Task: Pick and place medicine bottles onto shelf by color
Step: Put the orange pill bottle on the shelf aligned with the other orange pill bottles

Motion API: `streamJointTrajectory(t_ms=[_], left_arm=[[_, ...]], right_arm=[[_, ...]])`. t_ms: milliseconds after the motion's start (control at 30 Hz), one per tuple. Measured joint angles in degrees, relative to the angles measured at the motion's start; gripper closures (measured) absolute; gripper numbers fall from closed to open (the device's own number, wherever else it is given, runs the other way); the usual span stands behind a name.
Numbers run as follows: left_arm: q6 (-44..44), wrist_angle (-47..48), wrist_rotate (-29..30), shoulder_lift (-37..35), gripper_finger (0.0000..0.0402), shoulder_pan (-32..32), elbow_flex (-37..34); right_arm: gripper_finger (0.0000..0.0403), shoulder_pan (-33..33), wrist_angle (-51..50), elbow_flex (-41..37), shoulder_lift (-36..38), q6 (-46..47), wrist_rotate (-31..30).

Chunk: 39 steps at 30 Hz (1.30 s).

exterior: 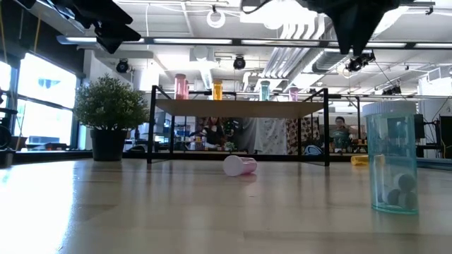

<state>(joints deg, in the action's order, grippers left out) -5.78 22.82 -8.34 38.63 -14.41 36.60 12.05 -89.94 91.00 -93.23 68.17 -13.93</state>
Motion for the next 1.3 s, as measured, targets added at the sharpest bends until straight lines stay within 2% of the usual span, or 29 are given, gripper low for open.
streamJointTrajectory(t_ms=[167, 300, 433, 600, 767, 867, 1067, 1300], left_arm=[[-0.6, -0.1, 1.3, 0.0, 0.0206, 0.0, 0.0], [-4.3, -0.1, 4.9, 0.0, 0.0206, 0.0, 0.0], [-7.3, 0.0, 8.2, 0.0, 0.0206, 0.0, 0.0], [-9.9, 0.0, 11.0, 0.0, 0.0206, 0.0, 0.0], [-12.3, 0.0, 13.0, 0.0, 0.0206, 0.0, 0.0], [-13.2, 0.0, 14.2, 0.0, 0.0206, 0.0, 0.0], [-11.2, 0.0, 14.9, 0.0, 0.0206, 0.0, 0.0], [-12.1, 0.0, 17.4, 0.0, 0.0206, 0.0, 0.0]], right_arm=[[0.0235, -4.4, 2.1, -8.2, 11.6, -0.3, -2.6], [0.0235, -9.7, 2.9, -12.6, 20.2, -1.4, -4.1], [0.0235, -15.4, 5.2, -14.4, 26.9, -3.4, -7.7], [0.0235, -23.5, 10.5, -14.4, 31.6, -6.4, -10.8], [0.0235, -33.2, 15.1, -14.4, 32.6, -8.8, -17.1], [0.0235, -39.6, 18.8, -14.4, 32.2, -12.1, -17.4], [0.0235, -52.2, 22.5, -14.4, 30.1, -17.2, -11.7], [0.0235, -63.5, 22.5, -14.4, 24.9, -13.0, -2.2]])
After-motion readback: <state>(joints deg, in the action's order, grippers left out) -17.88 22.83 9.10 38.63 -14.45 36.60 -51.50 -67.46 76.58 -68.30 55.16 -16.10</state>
